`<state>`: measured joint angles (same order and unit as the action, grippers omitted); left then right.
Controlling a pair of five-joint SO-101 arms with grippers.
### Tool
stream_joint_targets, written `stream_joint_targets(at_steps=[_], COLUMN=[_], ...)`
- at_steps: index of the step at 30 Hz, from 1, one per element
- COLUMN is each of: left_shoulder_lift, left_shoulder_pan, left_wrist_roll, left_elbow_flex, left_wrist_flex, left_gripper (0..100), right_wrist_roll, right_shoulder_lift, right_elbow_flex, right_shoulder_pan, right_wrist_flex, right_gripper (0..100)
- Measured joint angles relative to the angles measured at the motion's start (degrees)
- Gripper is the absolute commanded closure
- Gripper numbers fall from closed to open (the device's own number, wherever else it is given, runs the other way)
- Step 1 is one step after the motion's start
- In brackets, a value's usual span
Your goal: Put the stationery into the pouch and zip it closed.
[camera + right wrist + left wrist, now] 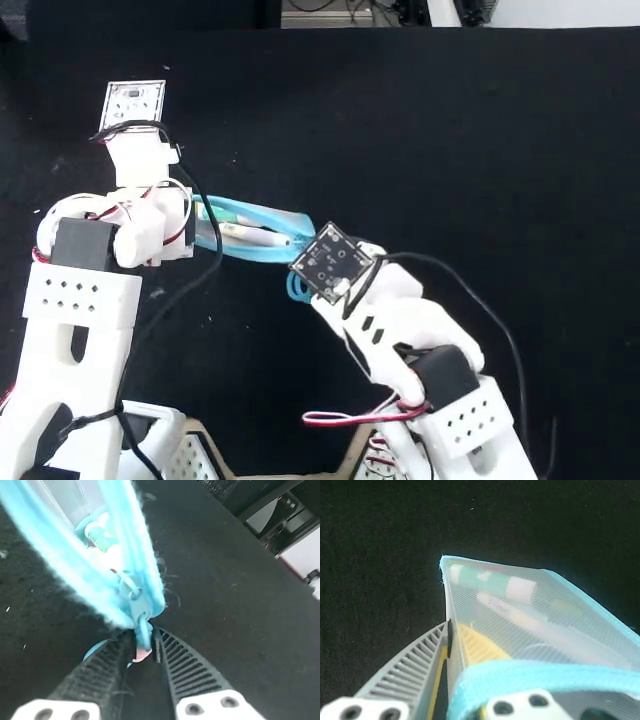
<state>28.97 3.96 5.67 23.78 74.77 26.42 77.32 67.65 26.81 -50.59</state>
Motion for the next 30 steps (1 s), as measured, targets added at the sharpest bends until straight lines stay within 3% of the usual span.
stream_joint_targets(at_steps=[15,21,30], left_shoulder_lift=[0.0,0.0,0.0], left_shoulder_pan=[0.0,0.0,0.0], left_wrist_roll=[0.0,0.0,0.0], left_elbow_flex=[0.0,0.0,0.0], left_wrist_flex=[0.0,0.0,0.0], left_gripper=[97,97,97], right_wrist_roll=[-2.5,-5.7,-9.8], right_shoulder_lift=[10.8,10.8,10.8], right_elbow_flex=[2.4,2.4,2.5], right_shoulder_pan=[1.0,1.0,1.0], right_wrist_flex=[-4.2,-4.2,-3.0], right_gripper=[98.5,87.9,90.8])
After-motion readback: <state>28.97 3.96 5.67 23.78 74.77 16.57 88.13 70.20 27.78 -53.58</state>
